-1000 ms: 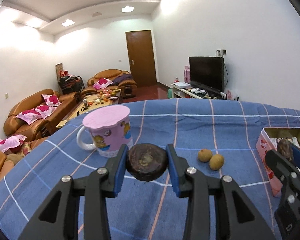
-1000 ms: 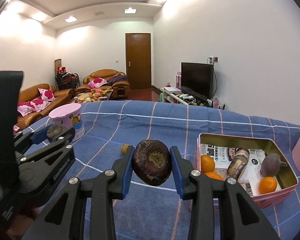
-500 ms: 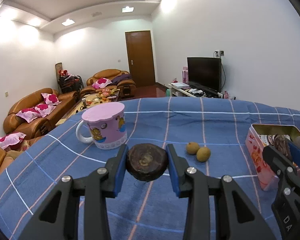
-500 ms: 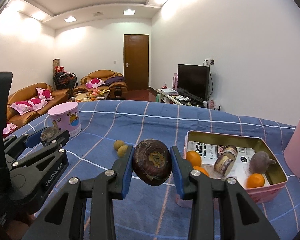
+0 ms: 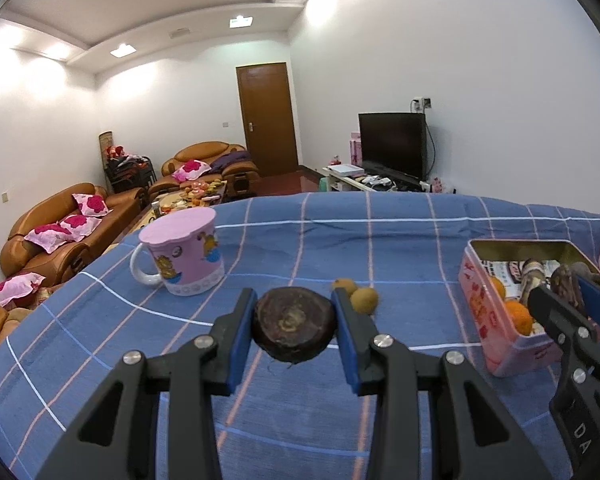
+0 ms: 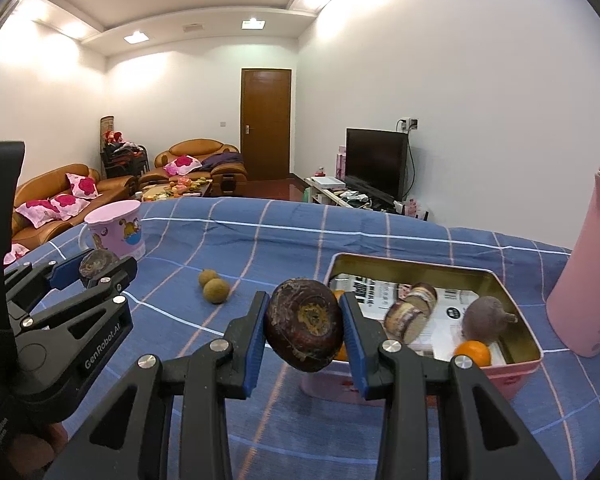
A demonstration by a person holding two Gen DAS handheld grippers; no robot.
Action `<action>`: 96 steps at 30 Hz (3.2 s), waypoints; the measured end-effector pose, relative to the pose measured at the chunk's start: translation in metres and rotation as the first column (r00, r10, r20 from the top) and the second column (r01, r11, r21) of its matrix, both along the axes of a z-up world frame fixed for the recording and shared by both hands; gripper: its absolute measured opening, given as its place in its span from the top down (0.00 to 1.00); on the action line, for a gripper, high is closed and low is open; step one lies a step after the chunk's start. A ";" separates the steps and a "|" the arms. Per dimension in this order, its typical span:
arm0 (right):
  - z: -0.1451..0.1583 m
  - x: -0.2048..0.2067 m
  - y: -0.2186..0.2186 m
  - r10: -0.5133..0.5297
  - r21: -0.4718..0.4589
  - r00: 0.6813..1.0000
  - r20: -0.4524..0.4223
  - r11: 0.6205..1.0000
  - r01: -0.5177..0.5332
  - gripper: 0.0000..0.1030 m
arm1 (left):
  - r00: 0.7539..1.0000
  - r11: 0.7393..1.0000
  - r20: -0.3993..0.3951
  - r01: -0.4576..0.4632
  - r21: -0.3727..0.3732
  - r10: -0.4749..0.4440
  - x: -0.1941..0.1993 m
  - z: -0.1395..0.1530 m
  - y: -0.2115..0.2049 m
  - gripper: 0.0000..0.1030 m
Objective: Organize fruits
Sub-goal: 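Carry the dark fruit in the left tool while the right tool carries its fruit toward the tin, then lower the left tool's dark fruit into the tin while the right tool lowers its fruit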
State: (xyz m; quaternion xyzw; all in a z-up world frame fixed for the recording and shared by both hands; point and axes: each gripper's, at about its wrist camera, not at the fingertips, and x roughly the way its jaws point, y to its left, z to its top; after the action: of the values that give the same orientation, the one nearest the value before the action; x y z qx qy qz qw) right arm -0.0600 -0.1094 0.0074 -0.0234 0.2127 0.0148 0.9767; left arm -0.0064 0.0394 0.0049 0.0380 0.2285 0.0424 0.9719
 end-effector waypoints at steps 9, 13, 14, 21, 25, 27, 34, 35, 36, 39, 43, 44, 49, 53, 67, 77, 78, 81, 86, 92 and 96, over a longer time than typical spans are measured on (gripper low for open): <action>0.001 -0.006 -0.025 -0.020 -0.005 1.000 0.003 1.000 0.021 0.63 | 0.999 0.999 -0.008 0.047 0.001 -0.047 -0.005 0.000 -0.025 0.61; 0.002 -0.009 -0.039 -0.035 -0.008 0.999 0.007 0.999 0.035 0.63 | 0.998 0.998 -0.009 0.067 0.006 -0.067 -0.006 0.001 -0.041 0.61; 0.002 -0.011 -0.044 -0.041 -0.007 0.999 0.008 0.999 0.041 0.63 | 0.997 0.997 -0.010 0.071 0.007 -0.071 -0.008 0.001 -0.044 0.61; 0.003 -0.014 -0.069 -0.071 -0.010 0.997 0.012 0.997 0.071 0.63 | 0.995 0.995 -0.014 0.100 0.013 -0.100 -0.009 0.003 -0.067 0.61; 0.004 -0.015 -0.084 -0.089 -0.005 0.996 0.011 0.996 0.089 0.63 | 0.994 0.994 -0.021 0.111 0.006 -0.111 -0.008 0.002 -0.079 0.61; 0.003 -0.016 -0.091 -0.094 -0.001 0.996 0.008 0.996 0.094 0.63 | 0.993 0.993 -0.024 0.117 0.007 -0.116 -0.008 0.002 -0.083 0.61; 0.004 -0.017 -0.116 -0.127 0.001 0.992 0.011 0.992 0.127 0.63 | 0.990 0.990 -0.010 0.140 0.001 -0.140 -0.012 0.003 -0.104 0.61; 0.004 -0.017 -0.120 -0.133 0.005 0.991 0.011 0.991 0.133 0.63 | 0.990 0.990 -0.009 0.142 0.000 -0.142 -0.012 0.003 -0.106 0.61; 0.004 -0.017 -0.122 -0.137 0.006 0.991 0.010 0.991 0.137 0.63 | 0.989 0.989 -0.008 0.145 -0.001 -0.145 -0.013 0.003 -0.109 0.61; 0.004 -0.019 -0.127 -0.140 0.004 0.990 0.012 0.990 0.140 0.63 | 0.988 0.988 -0.008 0.156 0.004 -0.156 -0.015 0.003 -0.117 0.61; 0.004 -0.023 -0.134 -0.146 0.000 0.989 0.017 0.989 0.146 0.63 | 0.985 0.985 -0.003 0.174 0.003 -0.174 -0.020 0.004 -0.128 0.61; 0.004 -0.024 -0.135 -0.149 0.002 0.989 0.016 0.989 0.149 0.63 | 0.984 0.984 -0.002 0.179 0.002 -0.179 -0.021 0.004 -0.130 0.61; 0.005 -0.025 -0.143 -0.170 0.008 0.985 0.014 0.986 0.169 0.63 | 0.975 0.975 0.002 0.221 0.010 -0.221 -0.025 0.005 -0.148 0.61; 0.006 -0.024 -0.152 -0.198 0.025 0.980 0.013 0.980 0.198 0.63 | 0.965 0.965 0.012 0.264 -0.005 -0.264 -0.025 0.006 -0.162 0.61; 0.009 -0.017 -0.183 -0.276 0.045 0.961 0.018 0.960 0.275 0.63 | 0.934 0.933 0.010 0.358 -0.018 -0.358 -0.011 0.006 -0.206 0.61; 0.009 -0.010 -0.200 -0.326 0.056 0.945 0.008 0.944 0.325 0.63 | 0.914 0.913 0.012 0.406 -0.046 -0.406 0.000 0.007 -0.219 0.61; 0.008 -0.009 -0.201 -0.331 0.057 0.944 0.006 0.942 0.330 0.63 | 0.913 0.912 0.012 0.407 -0.050 -0.407 0.001 0.007 -0.218 0.61; 0.007 -0.004 -0.201 -0.342 0.053 0.940 0.002 0.939 0.341 0.63 | 0.920 0.918 0.008 0.392 -0.065 -0.392 0.010 0.011 -0.210 0.61; 0.007 0.001 -0.191 -0.332 0.035 0.943 0.008 0.943 0.332 0.63 | 0.942 0.938 -0.001 0.332 -0.101 -0.334 0.032 0.015 -0.187 0.61; 0.012 0.024 -0.175 -0.309 0.051 0.951 0.008 0.950 0.308 0.63 | 0.957 0.952 -0.034 0.281 -0.125 -0.287 0.053 0.011 -0.169 0.61; 0.015 0.046 -0.172 -0.302 0.094 0.953 -0.006 0.949 0.301 0.63 | 0.952 0.947 -0.069 0.284 -0.151 -0.297 0.062 0.006 -0.165 0.61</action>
State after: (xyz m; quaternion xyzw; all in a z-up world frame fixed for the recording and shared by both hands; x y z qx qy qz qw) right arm -0.0144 -0.2813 0.0224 0.0554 0.2086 -0.1247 0.9684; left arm 0.0552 -0.1257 0.0111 0.0050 0.2669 -0.1191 0.9563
